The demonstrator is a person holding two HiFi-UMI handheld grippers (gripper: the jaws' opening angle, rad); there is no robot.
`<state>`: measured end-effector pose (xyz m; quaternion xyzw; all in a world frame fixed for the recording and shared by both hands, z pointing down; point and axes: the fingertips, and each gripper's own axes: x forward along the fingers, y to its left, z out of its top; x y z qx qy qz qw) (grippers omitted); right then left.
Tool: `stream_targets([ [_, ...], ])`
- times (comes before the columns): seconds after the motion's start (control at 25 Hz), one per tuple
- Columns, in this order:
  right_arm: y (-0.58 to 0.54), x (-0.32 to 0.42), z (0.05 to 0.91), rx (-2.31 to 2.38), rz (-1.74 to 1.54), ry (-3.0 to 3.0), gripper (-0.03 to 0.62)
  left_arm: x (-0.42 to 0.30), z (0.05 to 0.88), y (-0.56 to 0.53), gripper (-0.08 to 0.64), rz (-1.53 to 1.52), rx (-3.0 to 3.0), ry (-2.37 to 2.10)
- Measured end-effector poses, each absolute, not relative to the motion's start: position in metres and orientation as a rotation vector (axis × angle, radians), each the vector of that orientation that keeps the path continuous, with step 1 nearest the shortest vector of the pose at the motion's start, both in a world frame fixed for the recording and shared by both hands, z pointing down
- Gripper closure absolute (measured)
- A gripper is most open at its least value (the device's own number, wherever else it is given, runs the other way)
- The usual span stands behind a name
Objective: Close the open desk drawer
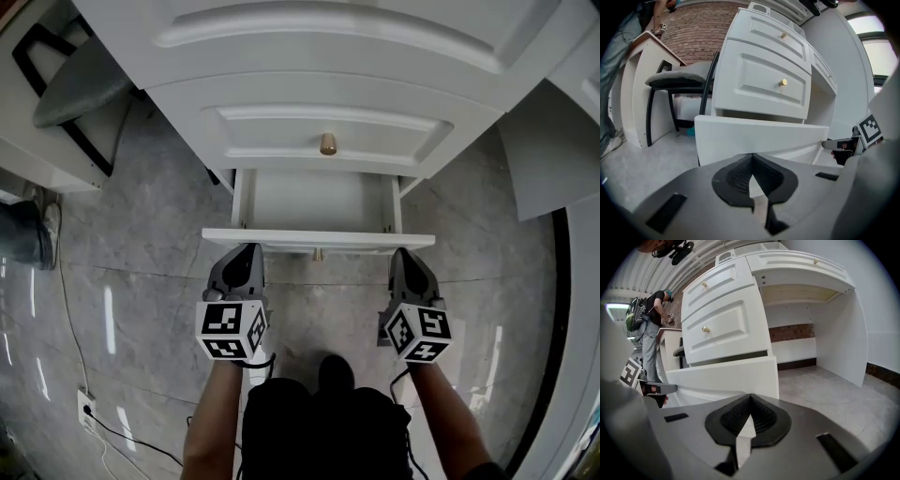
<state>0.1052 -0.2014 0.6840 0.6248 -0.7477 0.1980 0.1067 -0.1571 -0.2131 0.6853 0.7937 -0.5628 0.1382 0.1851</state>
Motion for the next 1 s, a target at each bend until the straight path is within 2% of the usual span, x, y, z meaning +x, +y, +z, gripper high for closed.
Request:
stream_targets([
  [1.0, -0.274, 0.107, 0.685, 1.901, 0.484, -2.179, 0.588, -0.155, 0.687, -0.286, 0.551, 0.360, 2.243, -1.632],
])
